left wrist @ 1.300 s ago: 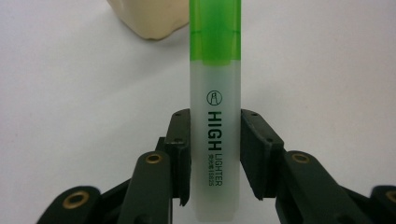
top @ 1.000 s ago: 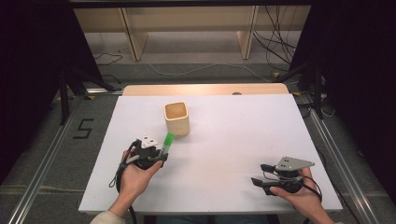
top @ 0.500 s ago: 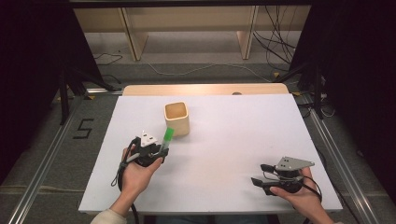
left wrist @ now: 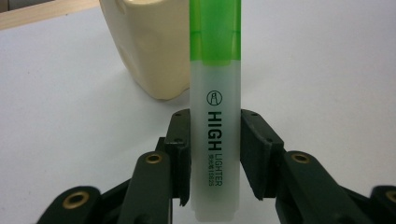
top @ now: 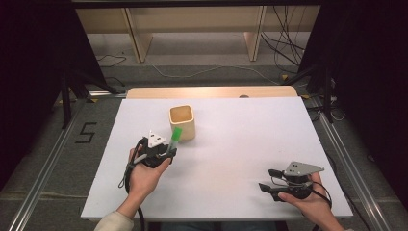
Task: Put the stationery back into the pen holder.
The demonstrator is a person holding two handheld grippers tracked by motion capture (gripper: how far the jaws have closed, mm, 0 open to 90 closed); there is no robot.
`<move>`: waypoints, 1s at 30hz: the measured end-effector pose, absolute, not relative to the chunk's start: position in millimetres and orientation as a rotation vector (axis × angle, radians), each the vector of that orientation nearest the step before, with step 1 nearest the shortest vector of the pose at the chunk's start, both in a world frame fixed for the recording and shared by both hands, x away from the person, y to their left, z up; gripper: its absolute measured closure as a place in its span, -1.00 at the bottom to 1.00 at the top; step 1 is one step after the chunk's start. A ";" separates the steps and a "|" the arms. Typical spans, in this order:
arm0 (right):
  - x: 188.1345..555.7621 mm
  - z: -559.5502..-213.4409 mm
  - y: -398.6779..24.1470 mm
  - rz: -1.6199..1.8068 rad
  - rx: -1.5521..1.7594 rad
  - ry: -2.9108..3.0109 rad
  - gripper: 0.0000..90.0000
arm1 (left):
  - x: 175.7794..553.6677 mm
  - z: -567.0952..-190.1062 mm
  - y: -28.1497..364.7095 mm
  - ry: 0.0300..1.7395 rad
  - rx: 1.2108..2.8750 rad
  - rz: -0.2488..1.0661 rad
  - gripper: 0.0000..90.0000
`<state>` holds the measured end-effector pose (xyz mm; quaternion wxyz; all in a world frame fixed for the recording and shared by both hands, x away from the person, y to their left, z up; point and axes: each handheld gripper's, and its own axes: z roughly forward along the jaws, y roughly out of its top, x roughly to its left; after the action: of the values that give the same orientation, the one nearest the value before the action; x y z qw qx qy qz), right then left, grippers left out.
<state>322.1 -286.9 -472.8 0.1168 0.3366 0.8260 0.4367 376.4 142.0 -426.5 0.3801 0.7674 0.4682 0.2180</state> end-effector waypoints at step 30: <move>322.4 -472.9 -287.1 1.279 0.985 2.420 -0.27 | 388.9 -411.7 134.7 1.174 1.933 0.592 0.47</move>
<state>322.4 -287.1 -472.9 0.1161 0.3363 0.8262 0.4368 388.9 134.7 -411.7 0.3912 0.7610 0.4621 0.2329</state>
